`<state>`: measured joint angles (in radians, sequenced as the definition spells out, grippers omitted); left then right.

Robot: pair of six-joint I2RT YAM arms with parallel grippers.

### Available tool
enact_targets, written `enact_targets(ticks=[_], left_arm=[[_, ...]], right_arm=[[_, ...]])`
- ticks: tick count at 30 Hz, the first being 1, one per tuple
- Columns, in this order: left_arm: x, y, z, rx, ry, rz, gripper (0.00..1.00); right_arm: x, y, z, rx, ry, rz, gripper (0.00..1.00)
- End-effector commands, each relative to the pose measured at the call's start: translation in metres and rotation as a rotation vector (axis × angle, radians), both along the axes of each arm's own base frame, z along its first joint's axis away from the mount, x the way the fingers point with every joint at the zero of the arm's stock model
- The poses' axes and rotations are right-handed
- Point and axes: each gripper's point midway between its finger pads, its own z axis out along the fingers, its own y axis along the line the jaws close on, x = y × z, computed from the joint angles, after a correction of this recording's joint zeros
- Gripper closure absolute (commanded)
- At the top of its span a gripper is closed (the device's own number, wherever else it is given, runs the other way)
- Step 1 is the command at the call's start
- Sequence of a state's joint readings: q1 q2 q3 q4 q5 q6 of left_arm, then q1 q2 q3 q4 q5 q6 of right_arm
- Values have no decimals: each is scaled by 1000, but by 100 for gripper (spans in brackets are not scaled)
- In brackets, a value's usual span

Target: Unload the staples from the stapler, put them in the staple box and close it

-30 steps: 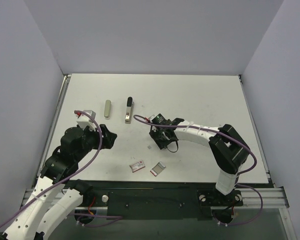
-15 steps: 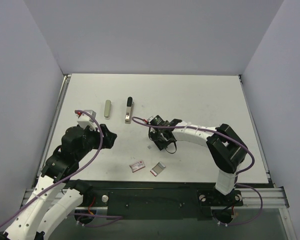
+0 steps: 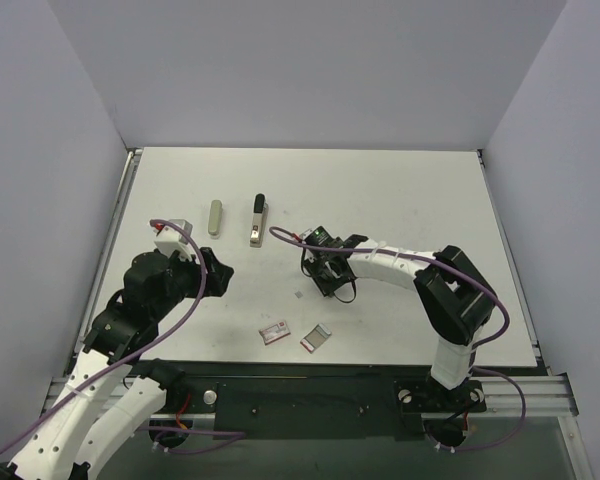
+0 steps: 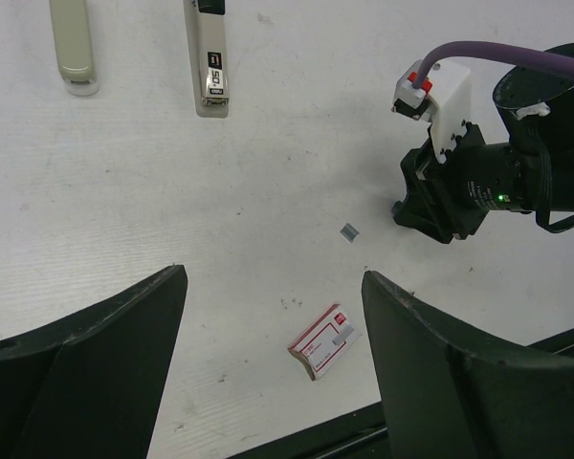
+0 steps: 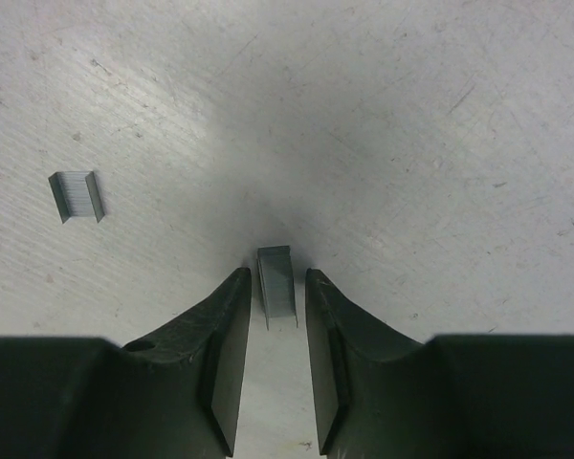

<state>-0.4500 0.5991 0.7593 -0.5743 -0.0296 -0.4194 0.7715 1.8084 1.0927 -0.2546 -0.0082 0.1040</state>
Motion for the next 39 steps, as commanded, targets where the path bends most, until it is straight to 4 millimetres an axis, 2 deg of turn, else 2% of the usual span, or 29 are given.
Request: enact_targets(ticks=[1,11,17,22,26,31,39], left_arm=[[3,1,4,-15,-15,14,16],[4,1,4,-10,-12,16,16],[5,1,1,-6,-4,14,16],[5,0,0,-9,-1,16,16],[6,1,1,-7,-2,16,16],[6,0,0,-10,-1,14,16],[5,1,0,-15,0,17,16]], right_arm=[[-11,-6,-7,-16,65,-7,77],[-14,-5,-2,-5,60,-22,91],[-20,-1,25,33,-9,-21,92],[-40,8,54,53,-91,33,92],[-60,14,67,91,-105,74,92],[-82,17,72,134,-98,92,92],[-104,27,61,126,-81,125,91]])
